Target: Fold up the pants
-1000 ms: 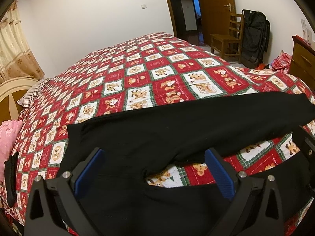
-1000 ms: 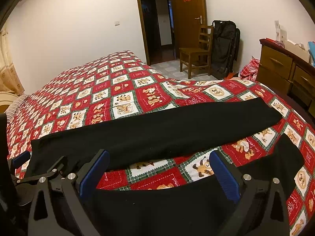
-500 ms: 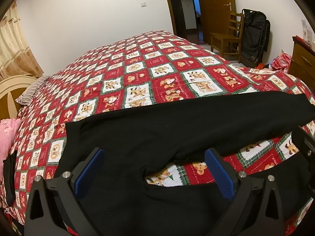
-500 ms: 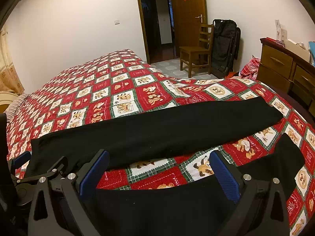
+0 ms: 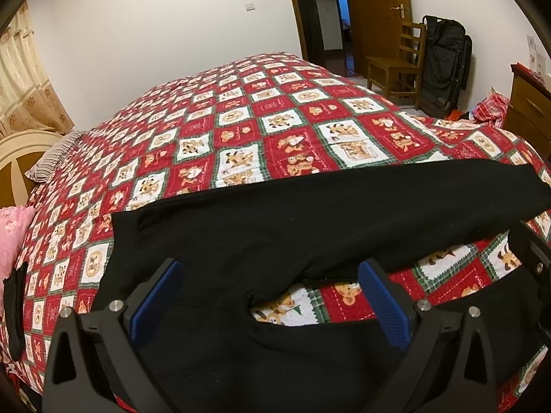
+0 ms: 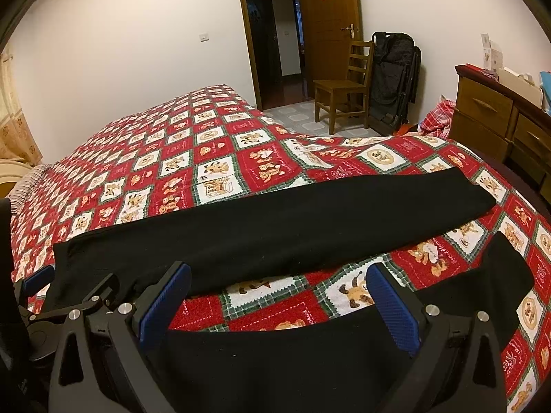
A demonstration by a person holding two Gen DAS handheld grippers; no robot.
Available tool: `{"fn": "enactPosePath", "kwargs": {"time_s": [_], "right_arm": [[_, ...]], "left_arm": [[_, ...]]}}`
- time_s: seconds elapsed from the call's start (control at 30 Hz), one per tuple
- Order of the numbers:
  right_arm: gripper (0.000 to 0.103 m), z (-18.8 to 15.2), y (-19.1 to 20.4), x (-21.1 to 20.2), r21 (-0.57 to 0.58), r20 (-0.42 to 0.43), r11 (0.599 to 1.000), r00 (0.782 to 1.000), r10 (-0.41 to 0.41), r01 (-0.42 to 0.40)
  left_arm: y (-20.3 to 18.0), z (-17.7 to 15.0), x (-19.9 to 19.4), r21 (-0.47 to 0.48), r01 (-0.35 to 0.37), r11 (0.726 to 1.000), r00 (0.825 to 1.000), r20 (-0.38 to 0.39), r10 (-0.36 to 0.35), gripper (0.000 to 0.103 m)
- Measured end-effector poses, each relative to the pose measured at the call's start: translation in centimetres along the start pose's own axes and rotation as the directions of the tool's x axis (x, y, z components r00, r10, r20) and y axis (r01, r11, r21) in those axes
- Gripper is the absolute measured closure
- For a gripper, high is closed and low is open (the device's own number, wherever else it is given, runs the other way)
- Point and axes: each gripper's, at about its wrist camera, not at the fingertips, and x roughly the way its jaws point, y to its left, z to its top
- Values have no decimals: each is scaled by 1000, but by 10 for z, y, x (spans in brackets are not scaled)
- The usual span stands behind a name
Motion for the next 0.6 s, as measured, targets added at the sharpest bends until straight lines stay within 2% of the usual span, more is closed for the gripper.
{"fn": "enactPosePath", "kwargs": {"time_s": [0.6], "right_arm": [[1,4,1,18,-5,-47,1000,999,11,-11]], "left_arm": [[5,0,14,-23,33,999,999,-31,-34,0]]}}
